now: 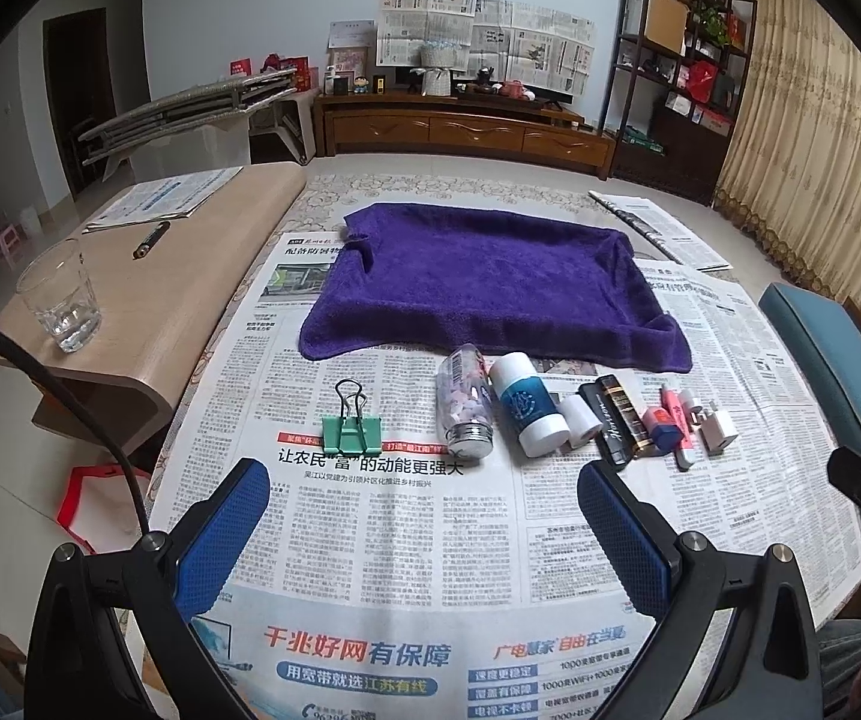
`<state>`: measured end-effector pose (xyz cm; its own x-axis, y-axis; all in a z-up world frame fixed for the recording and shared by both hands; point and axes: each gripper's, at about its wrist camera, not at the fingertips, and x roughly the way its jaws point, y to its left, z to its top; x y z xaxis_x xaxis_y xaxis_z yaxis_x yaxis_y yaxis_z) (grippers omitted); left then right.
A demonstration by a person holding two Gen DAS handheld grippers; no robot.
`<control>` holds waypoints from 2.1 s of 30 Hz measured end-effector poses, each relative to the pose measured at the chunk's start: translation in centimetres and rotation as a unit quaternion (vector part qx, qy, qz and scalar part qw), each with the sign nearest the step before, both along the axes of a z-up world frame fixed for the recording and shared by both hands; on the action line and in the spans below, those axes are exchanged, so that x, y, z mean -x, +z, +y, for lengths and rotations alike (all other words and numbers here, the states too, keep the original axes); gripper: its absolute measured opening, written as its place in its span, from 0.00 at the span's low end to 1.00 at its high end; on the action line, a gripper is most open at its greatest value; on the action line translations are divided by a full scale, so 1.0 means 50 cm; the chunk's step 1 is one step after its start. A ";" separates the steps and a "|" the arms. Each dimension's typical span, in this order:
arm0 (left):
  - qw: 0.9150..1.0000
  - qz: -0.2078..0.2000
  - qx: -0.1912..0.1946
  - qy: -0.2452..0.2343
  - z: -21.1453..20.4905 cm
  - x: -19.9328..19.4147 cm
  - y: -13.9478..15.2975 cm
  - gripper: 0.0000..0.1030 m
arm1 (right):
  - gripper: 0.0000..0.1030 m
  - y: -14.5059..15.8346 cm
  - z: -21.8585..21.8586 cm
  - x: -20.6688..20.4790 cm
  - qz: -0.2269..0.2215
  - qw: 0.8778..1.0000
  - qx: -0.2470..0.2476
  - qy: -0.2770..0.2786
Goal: Organize rigid objects
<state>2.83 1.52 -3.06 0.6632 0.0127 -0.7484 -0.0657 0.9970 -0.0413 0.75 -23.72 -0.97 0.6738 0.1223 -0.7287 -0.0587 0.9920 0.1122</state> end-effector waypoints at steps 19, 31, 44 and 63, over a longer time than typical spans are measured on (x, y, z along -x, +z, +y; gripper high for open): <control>0.998 0.060 -0.001 0.022 0.077 -0.153 -0.171 0.92 | 1.00 -0.108 -0.058 -0.142 0.060 0.998 0.020 -0.022; 0.997 0.069 -0.018 0.031 0.091 -0.186 -0.223 0.79 | 0.94 -0.185 -0.143 -0.230 0.094 0.995 0.029 -0.026; 0.999 0.039 -0.017 0.026 0.106 -0.182 -0.219 0.48 | 0.63 -0.268 -0.087 -0.230 0.102 0.993 0.061 0.008; 1.000 0.027 0.004 0.014 0.123 -0.163 -0.169 0.38 | 0.25 -0.241 -0.108 -0.219 0.069 0.997 0.006 -0.015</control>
